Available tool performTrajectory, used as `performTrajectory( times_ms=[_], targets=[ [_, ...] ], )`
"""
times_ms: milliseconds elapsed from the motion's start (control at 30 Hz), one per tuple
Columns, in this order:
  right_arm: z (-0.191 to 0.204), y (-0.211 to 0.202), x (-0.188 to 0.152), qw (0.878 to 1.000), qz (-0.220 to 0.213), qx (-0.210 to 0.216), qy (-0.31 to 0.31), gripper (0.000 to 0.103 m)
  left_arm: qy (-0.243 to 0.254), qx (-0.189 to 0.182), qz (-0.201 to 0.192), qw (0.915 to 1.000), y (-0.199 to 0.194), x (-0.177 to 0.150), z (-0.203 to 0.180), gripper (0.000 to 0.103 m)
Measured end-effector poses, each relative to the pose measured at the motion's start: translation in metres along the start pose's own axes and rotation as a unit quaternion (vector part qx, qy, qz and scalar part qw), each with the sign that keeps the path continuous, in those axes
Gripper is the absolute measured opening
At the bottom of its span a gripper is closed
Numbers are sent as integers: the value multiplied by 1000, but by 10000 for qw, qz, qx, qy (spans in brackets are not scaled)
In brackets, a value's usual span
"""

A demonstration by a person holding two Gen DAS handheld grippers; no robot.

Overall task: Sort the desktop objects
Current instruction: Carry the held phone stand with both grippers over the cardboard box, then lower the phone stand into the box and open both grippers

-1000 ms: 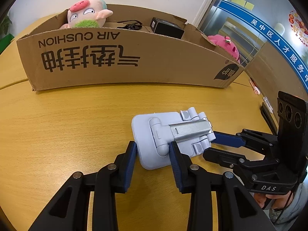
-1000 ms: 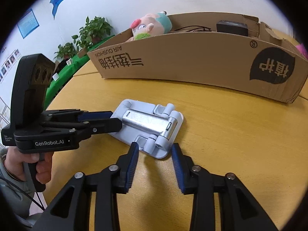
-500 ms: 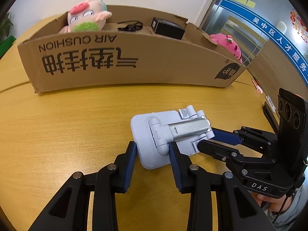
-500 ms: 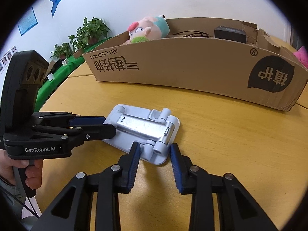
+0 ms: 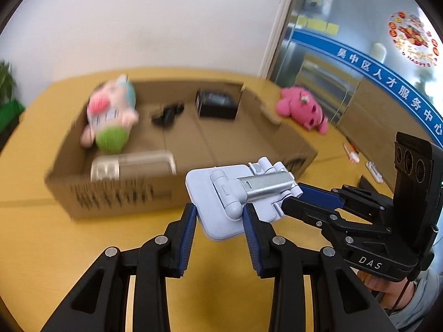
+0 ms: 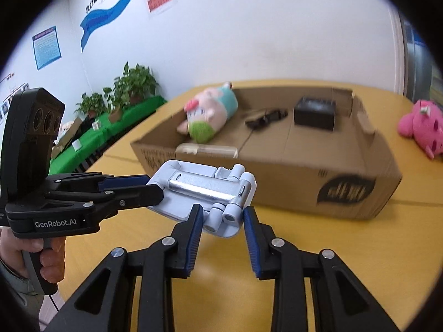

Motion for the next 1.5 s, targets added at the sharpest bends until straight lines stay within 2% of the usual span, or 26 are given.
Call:
performTrajectory(
  times_ms=[267, 400, 567, 700, 867, 900, 1000, 1200, 1433, 1500],
  targets=[
    [-21, -4, 61, 9982, -592, -123, -48, 29, 288, 24, -536, 9981, 7, 72, -10, 36],
    [-38, 6, 83, 9974, -702, -162, 17, 29, 460, 28, -604, 9971, 23, 96, -13, 36],
    [-57, 23, 104, 9974, -677, -257, 26, 29, 511, -14, -560, 9971, 50, 123, -7, 36],
    [-74, 50, 113, 9990, -386, -180, 156, 29, 605, 141, -496, 9968, 73, 133, 1, 36],
    [-86, 86, 112, 9996, 29, -119, 251, 29, 286, 232, -138, 9992, 114, 133, 29, 36],
    [-88, 98, 108, 9990, 258, -5, 363, 29, 239, 263, -79, 9993, 119, 132, 33, 36],
    [-91, 119, 99, 9975, 567, 81, 411, 30, 136, 281, 157, 9994, 140, 128, 47, 35],
    [-105, 156, 77, 9915, 1144, 32, 625, 30, -33, 332, 710, 9969, 177, 105, 63, 35],
    [-124, 186, 49, 9793, 1810, -188, 883, 30, 64, 409, 1712, 9844, 213, 76, 66, 35],
    [-129, 192, 43, 9753, 1984, -266, 935, 30, 131, 441, 1881, 9811, 220, 70, 65, 35]
  ],
)
Point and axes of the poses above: each gripper's, at about its wrist camera, not at the fingertips, and y roughly the way its jaws point, z to its left, x to its top, the point moved 10 cm from there along y, roughly the way its jaws point, and after that the axes turned 8 degrees about -z, right-handed, at the moved point
